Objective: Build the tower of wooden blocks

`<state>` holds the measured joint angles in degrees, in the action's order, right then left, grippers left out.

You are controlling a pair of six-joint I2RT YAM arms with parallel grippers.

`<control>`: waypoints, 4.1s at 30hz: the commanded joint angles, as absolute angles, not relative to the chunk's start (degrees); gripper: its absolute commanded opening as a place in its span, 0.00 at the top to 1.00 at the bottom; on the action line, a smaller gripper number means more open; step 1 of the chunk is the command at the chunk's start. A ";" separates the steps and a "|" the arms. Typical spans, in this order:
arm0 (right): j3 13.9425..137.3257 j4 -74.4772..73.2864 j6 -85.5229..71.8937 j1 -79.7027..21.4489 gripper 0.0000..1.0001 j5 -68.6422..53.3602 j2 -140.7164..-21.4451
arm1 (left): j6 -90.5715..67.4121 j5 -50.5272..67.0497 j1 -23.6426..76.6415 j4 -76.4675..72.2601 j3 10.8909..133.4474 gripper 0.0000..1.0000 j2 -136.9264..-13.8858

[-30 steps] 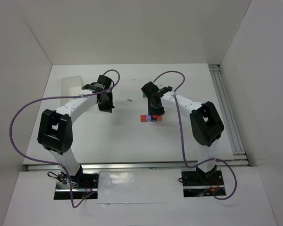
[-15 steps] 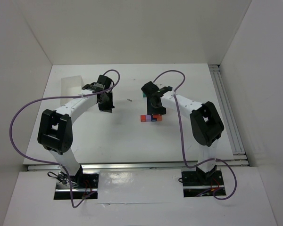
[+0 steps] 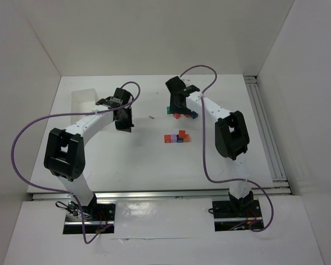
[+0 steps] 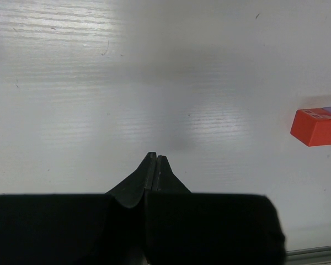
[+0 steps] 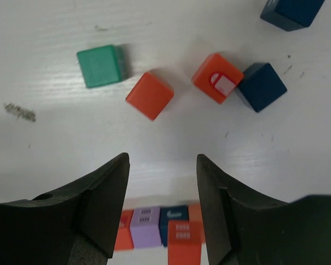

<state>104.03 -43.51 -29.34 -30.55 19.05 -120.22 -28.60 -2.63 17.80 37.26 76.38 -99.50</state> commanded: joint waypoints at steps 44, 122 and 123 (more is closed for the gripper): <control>124.10 -46.49 -31.73 -29.00 0.66 17.31 -138.16 | -27.60 -2.55 17.58 36.56 76.46 1.00 -97.21; 93.43 -45.00 -31.20 -40.52 0.66 16.35 -115.22 | -28.12 -0.97 17.58 35.51 73.83 1.00 -96.15; 93.43 -45.00 -31.20 -40.52 0.66 16.35 -115.22 | -28.12 -0.97 17.58 35.51 73.83 1.00 -96.15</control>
